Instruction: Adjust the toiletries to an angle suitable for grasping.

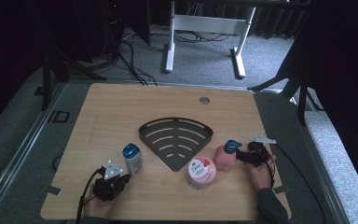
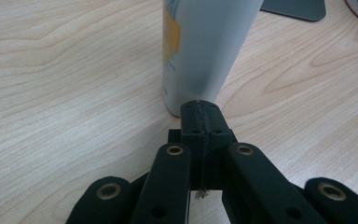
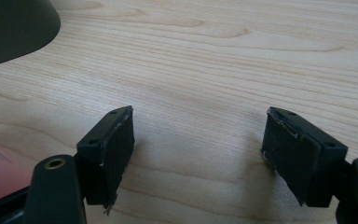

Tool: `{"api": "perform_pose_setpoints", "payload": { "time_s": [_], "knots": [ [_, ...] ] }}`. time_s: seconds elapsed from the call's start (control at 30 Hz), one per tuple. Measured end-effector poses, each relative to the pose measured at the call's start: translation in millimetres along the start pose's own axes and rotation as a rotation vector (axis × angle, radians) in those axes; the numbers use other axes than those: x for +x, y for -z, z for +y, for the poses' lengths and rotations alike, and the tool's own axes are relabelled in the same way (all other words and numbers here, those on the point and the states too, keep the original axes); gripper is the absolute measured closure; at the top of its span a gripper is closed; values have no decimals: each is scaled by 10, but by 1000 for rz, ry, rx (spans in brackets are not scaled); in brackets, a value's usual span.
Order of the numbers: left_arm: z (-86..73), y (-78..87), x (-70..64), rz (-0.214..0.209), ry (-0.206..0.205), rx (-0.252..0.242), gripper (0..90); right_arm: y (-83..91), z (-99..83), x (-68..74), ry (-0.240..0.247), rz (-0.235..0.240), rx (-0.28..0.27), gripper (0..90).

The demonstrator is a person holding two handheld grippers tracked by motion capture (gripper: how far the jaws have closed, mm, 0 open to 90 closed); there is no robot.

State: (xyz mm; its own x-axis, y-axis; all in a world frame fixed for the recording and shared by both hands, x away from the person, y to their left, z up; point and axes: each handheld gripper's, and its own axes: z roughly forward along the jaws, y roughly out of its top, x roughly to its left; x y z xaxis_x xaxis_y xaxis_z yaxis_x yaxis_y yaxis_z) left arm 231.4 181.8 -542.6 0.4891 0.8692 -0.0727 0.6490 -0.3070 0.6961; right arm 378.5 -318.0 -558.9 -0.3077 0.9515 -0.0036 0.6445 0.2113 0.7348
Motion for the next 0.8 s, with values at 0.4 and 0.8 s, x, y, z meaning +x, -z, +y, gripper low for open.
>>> {"api": "perform_pose_setpoints", "payload": {
  "time_s": [0.4,0.8],
  "knots": [
    [14,-21,28,8,17,-5,900,-4,4,7,0,3,0,249],
    [55,-55,-118,-22,-24,-16,900,-4,4,7,0,3,0,248]
  ]
}}
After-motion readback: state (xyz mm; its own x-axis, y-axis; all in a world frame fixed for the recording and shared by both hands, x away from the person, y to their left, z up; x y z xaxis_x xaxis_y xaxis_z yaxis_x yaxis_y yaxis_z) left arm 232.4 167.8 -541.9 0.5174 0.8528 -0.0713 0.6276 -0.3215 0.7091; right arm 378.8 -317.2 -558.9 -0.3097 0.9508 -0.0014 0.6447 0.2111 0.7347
